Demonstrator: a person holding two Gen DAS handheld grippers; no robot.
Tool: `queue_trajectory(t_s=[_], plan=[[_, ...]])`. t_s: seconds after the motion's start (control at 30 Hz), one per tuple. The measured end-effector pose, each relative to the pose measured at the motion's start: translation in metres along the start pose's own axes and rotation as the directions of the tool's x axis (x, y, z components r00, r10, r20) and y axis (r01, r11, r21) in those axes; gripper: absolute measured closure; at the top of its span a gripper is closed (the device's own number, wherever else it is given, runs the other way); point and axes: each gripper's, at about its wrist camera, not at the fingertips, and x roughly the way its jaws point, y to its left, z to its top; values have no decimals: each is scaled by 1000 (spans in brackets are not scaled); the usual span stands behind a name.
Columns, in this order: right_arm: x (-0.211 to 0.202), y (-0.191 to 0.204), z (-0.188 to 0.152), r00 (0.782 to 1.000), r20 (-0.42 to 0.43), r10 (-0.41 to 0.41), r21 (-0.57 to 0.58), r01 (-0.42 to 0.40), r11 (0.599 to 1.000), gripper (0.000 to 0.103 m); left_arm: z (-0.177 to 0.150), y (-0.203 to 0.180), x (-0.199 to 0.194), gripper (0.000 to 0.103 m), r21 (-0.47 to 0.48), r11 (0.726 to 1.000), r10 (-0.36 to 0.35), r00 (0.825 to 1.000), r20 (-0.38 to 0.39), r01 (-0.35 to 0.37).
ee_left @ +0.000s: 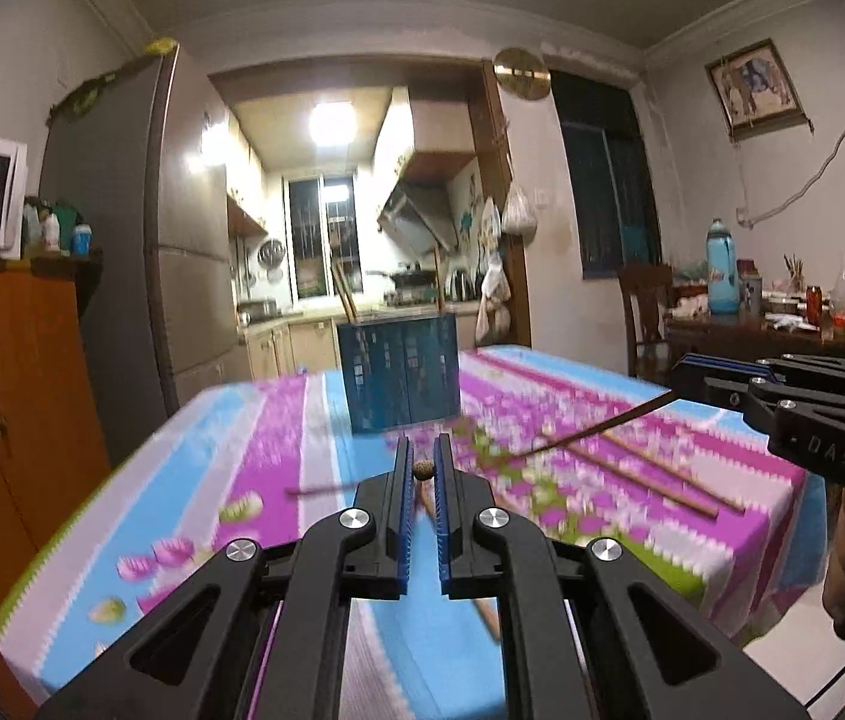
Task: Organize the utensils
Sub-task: 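Lift the held chopsticks and carry both tools over the blue utensil holder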
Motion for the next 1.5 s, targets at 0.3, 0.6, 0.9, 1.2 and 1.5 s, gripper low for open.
queue_trajectory(t_s=[0.3,0.6,0.9,1.2,1.5], plan=[[10,-15,52,998,51,33,-70,-29,997,98,39,0,1,95,19,1000,-7,996,84,6],[47,-37,85,998,-23,59,-64,-60,996,98,78,20,41,95,-4,999,-40,997,67,40],[57,-44,109,995,-39,87,-59,-89,994,98,107,31,75,95,-17,996,-88,995,34,89],[67,-60,131,992,-50,119,-1,-119,993,98,131,41,94,95,-38,993,-114,993,-7,114],[76,-74,151,990,-60,132,40,-129,991,98,159,38,95,95,-16,995,-97,995,-12,97]])
